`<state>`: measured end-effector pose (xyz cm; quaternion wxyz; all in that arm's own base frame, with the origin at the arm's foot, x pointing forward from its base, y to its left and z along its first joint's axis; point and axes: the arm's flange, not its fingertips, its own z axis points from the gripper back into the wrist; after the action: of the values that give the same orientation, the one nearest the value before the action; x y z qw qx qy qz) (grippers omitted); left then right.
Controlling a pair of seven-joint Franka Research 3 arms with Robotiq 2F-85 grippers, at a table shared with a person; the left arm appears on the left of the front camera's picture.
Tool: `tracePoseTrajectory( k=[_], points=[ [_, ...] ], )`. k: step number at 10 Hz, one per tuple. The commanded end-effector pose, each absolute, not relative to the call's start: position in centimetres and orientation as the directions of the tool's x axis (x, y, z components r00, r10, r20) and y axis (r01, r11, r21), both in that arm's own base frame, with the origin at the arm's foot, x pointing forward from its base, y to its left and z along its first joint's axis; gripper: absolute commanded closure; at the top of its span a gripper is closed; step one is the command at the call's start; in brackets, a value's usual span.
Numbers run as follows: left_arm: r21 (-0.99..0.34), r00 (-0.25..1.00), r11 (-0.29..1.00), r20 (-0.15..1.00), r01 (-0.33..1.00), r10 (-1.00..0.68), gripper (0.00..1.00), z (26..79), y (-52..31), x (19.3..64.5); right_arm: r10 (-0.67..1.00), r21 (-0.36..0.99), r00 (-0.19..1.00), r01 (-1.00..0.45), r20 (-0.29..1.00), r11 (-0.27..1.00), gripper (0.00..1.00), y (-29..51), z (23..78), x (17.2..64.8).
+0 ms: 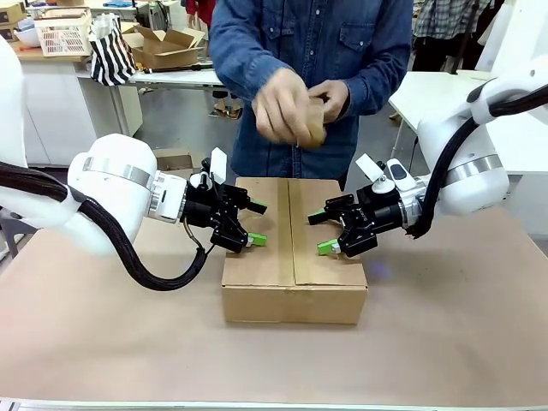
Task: Pack the gift set into the box.
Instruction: Press and hold the closed box until the human finishes sealing it.
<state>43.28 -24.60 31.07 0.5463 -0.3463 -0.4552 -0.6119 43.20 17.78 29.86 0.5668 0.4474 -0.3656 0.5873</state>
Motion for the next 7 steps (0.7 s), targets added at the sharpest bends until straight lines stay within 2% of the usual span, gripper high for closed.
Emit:
tracePoseTrajectory(
  k=[1, 7],
  points=[
    [0.19, -0.175, 0.008, 0.919, 0.982, -0.354, 0.0, 30.78, -24.37, 43.29, 0.343, 0.075, 0.04, -0.993, 0.939, -0.09, 0.0, 17.75, 29.85, 43.21],
    [0.19, -0.175, 0.008, 0.919, 0.982, -0.354, 0.0, 30.78, -24.37, 43.29, 0.343, 0.075, 0.04, -0.993, 0.939, -0.09, 0.0, 17.75, 29.85, 43.21]
  ],
)
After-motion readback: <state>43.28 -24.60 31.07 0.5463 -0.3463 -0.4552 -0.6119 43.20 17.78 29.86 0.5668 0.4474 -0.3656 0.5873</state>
